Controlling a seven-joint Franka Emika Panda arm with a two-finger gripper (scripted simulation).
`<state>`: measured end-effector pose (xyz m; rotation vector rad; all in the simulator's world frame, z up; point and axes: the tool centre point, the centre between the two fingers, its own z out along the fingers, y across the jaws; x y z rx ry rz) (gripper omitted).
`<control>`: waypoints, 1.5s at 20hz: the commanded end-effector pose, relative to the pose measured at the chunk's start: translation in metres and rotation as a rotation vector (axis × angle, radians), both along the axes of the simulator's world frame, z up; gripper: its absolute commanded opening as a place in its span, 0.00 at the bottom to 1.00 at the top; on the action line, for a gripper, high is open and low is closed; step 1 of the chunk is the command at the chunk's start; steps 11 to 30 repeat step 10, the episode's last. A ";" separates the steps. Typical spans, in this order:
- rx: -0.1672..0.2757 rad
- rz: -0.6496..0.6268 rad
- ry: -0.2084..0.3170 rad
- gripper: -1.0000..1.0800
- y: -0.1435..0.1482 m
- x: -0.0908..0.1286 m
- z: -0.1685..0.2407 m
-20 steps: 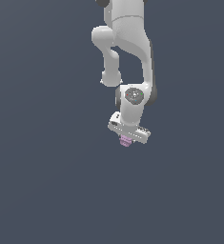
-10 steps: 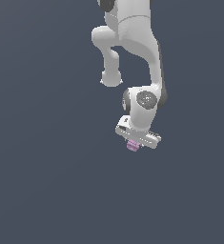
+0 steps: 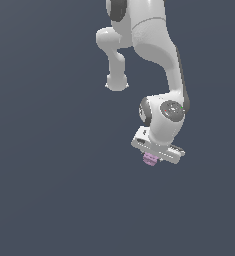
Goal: Pick up the object and move it to a goal position.
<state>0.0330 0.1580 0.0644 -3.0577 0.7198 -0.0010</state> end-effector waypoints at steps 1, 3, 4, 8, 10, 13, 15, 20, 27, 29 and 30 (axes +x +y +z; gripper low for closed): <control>0.000 -0.001 0.000 0.00 0.006 0.007 0.002; 0.000 -0.001 0.000 0.00 0.010 0.010 0.003; 0.000 -0.001 0.000 0.00 0.012 0.012 0.003; 0.000 -0.001 0.000 0.00 0.015 0.016 0.004; 0.000 -0.001 0.000 0.00 0.015 0.016 0.004; 0.000 -0.001 0.000 0.00 0.015 0.016 0.004; 0.000 -0.001 0.000 0.00 0.015 0.016 0.004; 0.000 -0.001 0.000 0.00 0.015 0.016 0.004; 0.000 -0.001 0.000 0.00 0.015 0.016 0.004; 0.000 -0.001 0.000 0.00 0.015 0.016 0.004; 0.000 -0.001 0.000 0.00 0.015 0.016 0.004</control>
